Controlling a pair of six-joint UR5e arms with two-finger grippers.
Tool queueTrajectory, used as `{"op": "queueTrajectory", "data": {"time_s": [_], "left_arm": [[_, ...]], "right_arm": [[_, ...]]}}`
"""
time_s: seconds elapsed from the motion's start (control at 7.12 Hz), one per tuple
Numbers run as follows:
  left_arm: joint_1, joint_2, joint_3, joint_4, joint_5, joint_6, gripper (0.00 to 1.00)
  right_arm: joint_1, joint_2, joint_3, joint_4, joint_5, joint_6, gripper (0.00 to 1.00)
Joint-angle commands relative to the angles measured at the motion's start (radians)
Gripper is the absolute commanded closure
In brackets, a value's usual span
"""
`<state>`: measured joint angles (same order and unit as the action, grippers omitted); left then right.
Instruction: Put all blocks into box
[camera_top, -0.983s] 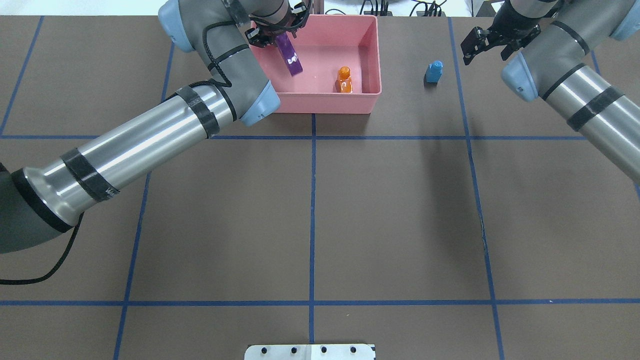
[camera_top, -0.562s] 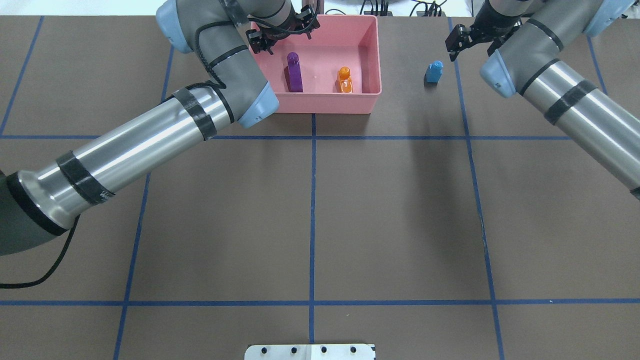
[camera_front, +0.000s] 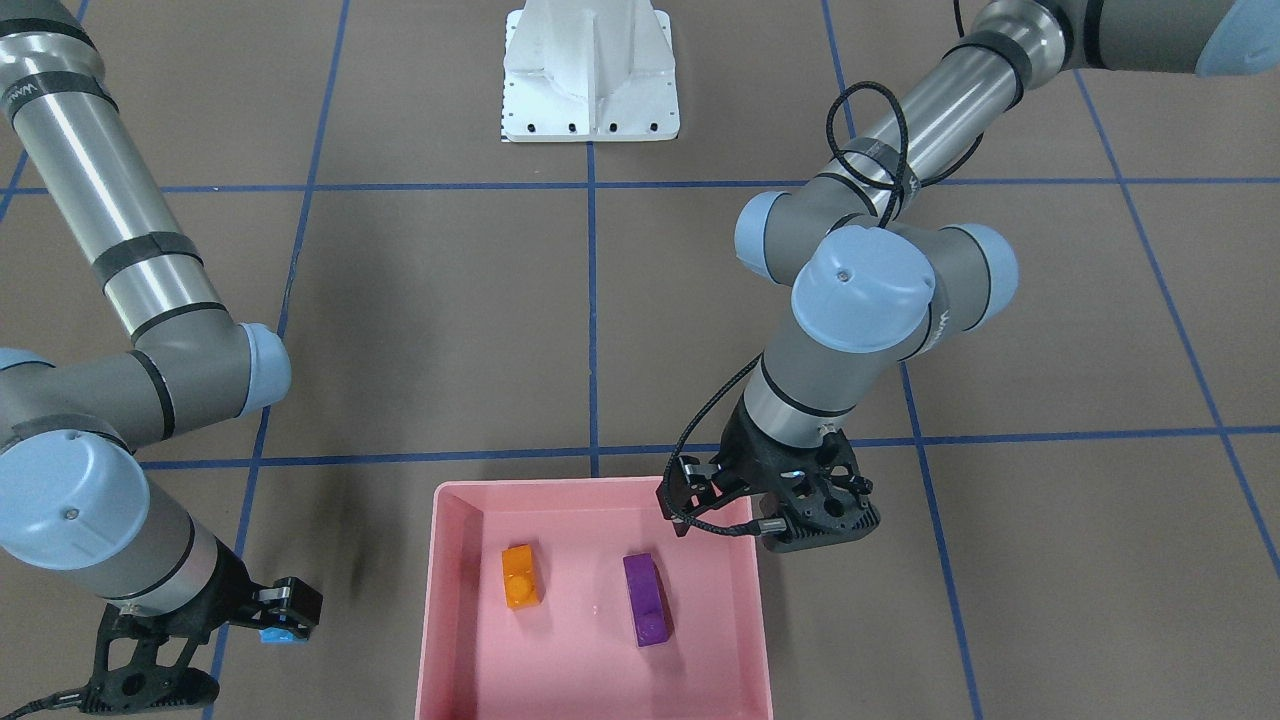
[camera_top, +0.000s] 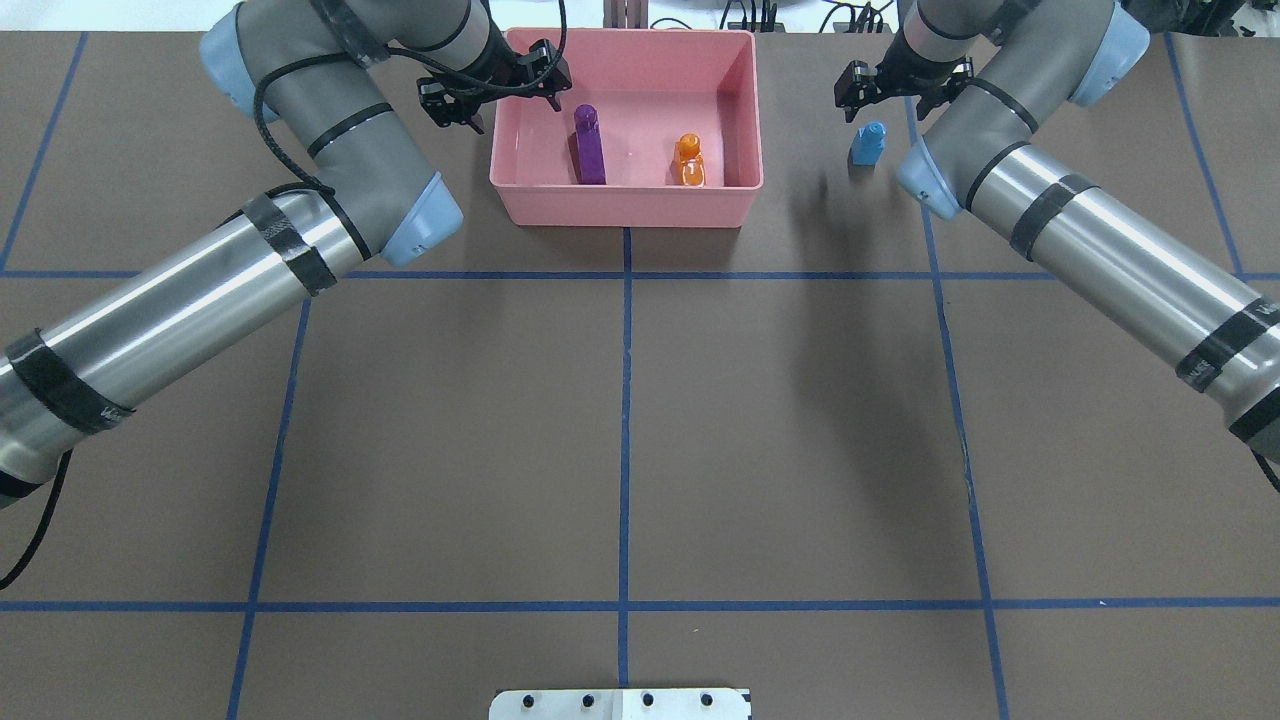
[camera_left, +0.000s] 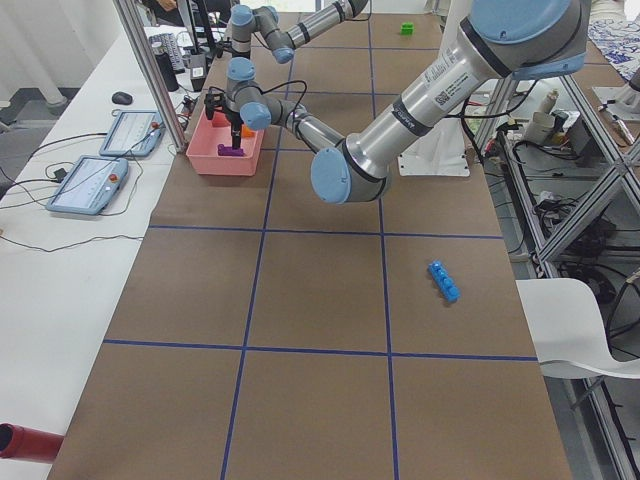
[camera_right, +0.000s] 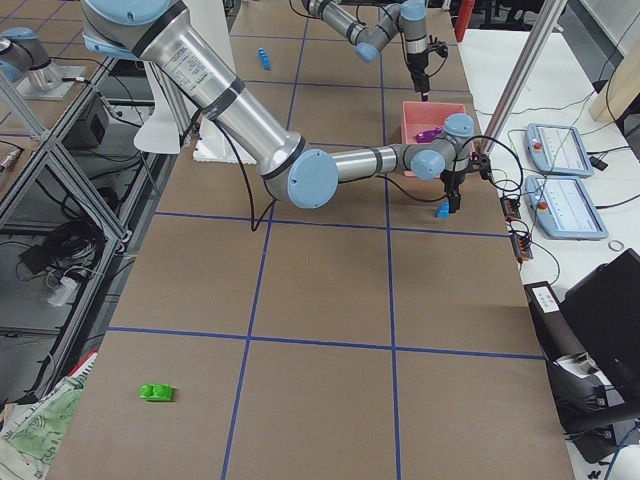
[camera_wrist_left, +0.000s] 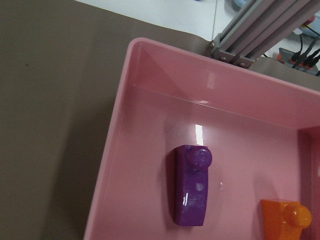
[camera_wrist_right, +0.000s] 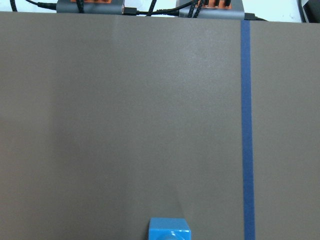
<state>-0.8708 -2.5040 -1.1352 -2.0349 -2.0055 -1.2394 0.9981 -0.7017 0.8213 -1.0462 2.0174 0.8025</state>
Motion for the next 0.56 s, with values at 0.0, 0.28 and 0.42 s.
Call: {"op": "queueTrajectory", "data": {"time_s": [0.0, 0.28, 0.42], "left_arm": [[0.000, 0.013, -0.008, -0.002, -0.002, 0.005, 0.00], [0.001, 0.013, -0.008, -0.005, -0.002, 0.005, 0.00], [0.003, 0.013, -0.008, -0.005, -0.001, 0.005, 0.00]], "right_arm": [[-0.039, 0.010, -0.037, 0.028, -0.055, 0.043, 0.28], [-0.049, 0.005, -0.037, 0.028, -0.068, 0.043, 0.69], [-0.047, 0.005, -0.037, 0.028, -0.069, 0.044, 1.00]]}}
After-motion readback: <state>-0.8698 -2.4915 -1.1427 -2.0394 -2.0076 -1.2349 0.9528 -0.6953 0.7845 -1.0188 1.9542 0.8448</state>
